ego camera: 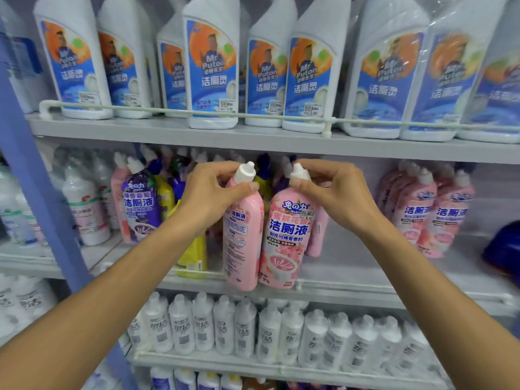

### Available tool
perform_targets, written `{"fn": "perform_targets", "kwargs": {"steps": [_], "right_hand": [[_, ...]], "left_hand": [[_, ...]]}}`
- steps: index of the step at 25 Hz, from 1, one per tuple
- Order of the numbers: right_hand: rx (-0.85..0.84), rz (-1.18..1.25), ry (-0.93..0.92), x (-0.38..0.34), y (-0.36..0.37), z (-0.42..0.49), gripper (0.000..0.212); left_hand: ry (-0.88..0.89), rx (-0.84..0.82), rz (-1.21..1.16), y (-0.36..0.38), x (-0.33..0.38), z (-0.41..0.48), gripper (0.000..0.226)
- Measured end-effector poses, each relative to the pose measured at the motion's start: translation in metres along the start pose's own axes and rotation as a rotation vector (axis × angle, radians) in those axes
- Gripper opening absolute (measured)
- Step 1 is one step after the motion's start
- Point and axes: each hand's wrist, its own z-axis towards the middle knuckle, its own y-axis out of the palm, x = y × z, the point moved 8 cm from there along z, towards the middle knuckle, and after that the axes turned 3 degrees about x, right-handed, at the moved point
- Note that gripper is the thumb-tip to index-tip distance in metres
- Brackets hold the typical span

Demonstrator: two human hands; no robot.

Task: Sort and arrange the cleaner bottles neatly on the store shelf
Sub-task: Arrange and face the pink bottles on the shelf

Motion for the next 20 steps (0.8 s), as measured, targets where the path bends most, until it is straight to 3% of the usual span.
{"fn": "perform_targets", "kwargs": {"steps": [4, 10, 20], "right_hand": [[0.013, 0.006, 0.040, 0.033, -0.072, -0.016, 0.013], [0.102, -0.043, 0.090, 0.112, -0.182, -0.033, 0.027], [0.158, -0.186, 0.178, 0.220, -0.303, -0.055, 0.036]], "left_hand": [[-0.038, -0.015, -0.076, 0.076, 0.019, 0.002, 0.025], [-0.065, -0.004, -0.082, 0.203, 0.050, 0.002, 0.020], [-0.155, 0.001, -0.029, 0.381, 0.069, 0.010, 0.041]]}}
